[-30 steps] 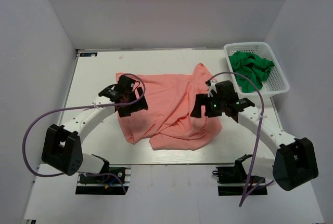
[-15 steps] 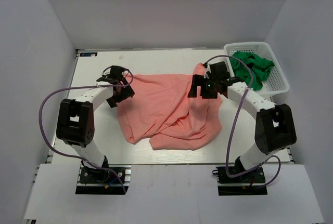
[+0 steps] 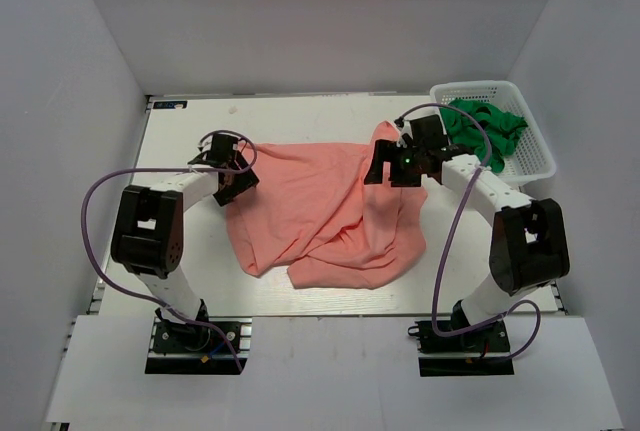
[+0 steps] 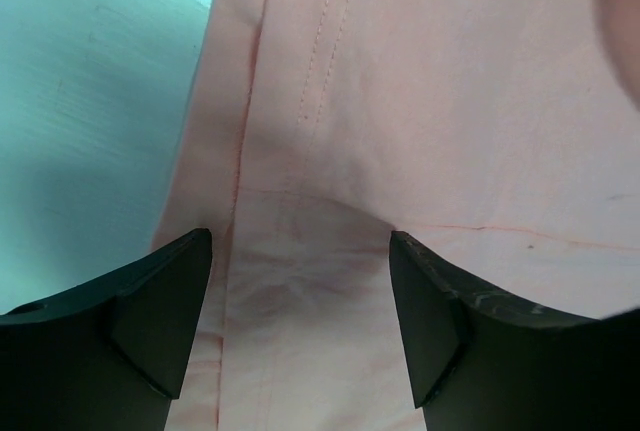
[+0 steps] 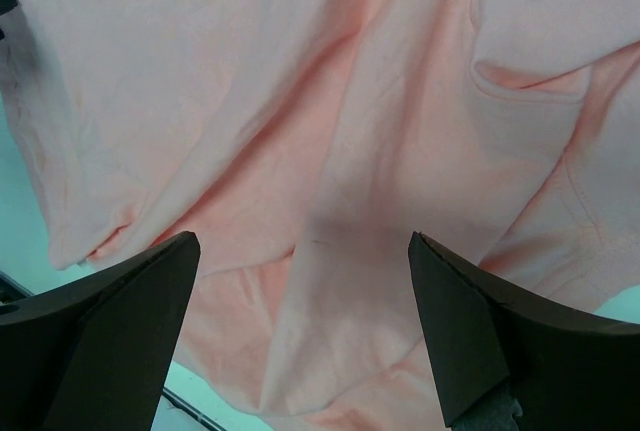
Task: Fold and stack the t-shirts
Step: Flatten out the tshirt
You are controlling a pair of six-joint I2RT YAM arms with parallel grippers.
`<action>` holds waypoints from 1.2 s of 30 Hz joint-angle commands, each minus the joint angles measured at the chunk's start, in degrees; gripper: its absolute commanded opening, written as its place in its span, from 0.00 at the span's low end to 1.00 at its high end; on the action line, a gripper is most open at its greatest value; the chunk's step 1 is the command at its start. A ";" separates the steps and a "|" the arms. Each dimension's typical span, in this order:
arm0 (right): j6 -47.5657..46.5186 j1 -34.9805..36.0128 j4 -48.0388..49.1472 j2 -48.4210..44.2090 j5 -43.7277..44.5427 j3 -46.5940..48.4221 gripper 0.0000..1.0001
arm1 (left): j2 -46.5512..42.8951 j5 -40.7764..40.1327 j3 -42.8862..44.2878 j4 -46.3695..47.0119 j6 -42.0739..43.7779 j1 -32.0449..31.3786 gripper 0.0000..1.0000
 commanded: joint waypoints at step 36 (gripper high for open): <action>-1.23 -0.97 -0.81 -4.07 -1.44 -0.54 0.91 | -3.99 -4.40 -3.68 1.07 -0.07 0.44 0.38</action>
